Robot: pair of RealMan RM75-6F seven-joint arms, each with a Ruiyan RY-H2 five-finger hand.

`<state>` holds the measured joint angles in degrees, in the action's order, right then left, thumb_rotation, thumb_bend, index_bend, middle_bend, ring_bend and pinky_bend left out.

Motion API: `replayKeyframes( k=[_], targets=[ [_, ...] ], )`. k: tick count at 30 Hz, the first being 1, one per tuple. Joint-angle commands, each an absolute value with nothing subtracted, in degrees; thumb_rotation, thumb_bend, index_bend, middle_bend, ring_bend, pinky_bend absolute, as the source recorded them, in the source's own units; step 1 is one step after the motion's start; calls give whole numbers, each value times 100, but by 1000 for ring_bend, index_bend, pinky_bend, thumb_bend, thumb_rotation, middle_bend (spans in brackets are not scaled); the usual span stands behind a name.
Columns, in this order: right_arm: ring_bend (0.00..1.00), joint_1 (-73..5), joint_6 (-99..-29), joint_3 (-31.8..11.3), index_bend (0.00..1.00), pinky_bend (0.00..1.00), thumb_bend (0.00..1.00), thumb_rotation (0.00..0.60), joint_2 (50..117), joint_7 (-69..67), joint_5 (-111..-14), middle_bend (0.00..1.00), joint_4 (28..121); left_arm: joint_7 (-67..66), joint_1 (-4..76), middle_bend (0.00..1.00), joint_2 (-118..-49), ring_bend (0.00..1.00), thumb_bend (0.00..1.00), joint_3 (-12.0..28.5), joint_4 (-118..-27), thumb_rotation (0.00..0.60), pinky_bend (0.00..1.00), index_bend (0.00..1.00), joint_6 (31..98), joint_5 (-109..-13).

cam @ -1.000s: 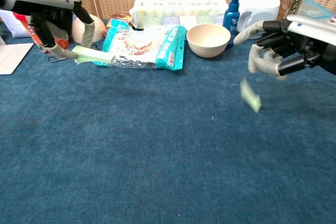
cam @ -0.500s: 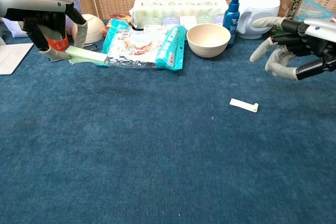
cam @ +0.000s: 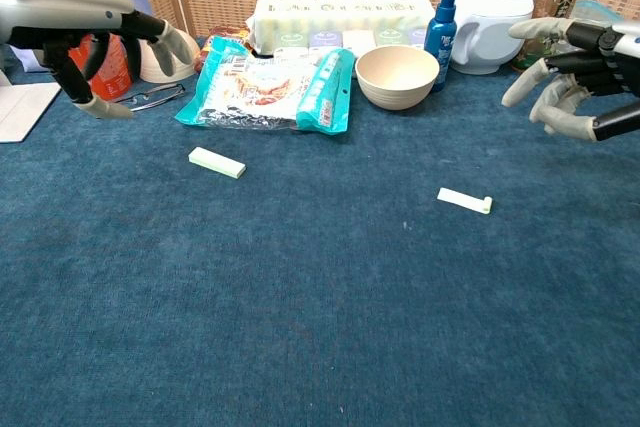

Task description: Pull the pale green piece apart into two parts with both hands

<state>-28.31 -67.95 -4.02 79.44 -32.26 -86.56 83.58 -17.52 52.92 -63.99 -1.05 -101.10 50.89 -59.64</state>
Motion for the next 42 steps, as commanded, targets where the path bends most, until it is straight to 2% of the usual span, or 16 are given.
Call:
replayKeyframes(
  k=[1, 7, 12, 21, 31, 36, 42],
  targets=[
    [395, -2816, -6796, -416, 58, 435, 471, 600, 7914, -3191, -8634, 394, 8354, -1562, 5066, 239, -6250, 314, 266, -81, -10218, 600, 509, 156, 5332, -6116],
    [311, -2776, -6859, -473, 79, 353, 470, 600, 7815, -3011, -8612, 357, 8305, -1230, 4248, 239, -5833, 311, 265, -294, -10507, 600, 509, 168, 6233, -6743],
    [255, -2662, -7039, -525, 94, 303, 471, 600, 7717, -1879, -8494, 312, 8235, -806, 3099, 239, -5381, 309, 265, -748, -10611, 600, 509, 185, 7425, -7342],
    [221, -2231, -7552, -542, 121, 278, 471, 600, 7473, 39, -8135, 280, 8648, -547, 1678, 239, -5277, 309, 264, -1045, -10299, 600, 509, 195, 8756, -7628],
    [215, -1647, -7990, -288, 162, 278, 471, 600, 7173, 954, -7920, 277, 9256, -612, 672, 239, -5687, 310, 264, -1144, -9857, 600, 509, 209, 9592, -8005],
    [209, -1286, -8380, -231, 163, 277, 471, 600, 6997, 1099, -7868, 274, 9483, -571, 346, 239, -5902, 310, 264, -1106, -9753, 600, 509, 223, 9729, -8114],
    [209, -1018, -8689, -220, 163, 276, 471, 600, 6839, 1169, -7941, 273, 9684, -563, 315, 239, -5968, 311, 264, -928, -9724, 600, 509, 223, 9641, -8308]
  ],
)
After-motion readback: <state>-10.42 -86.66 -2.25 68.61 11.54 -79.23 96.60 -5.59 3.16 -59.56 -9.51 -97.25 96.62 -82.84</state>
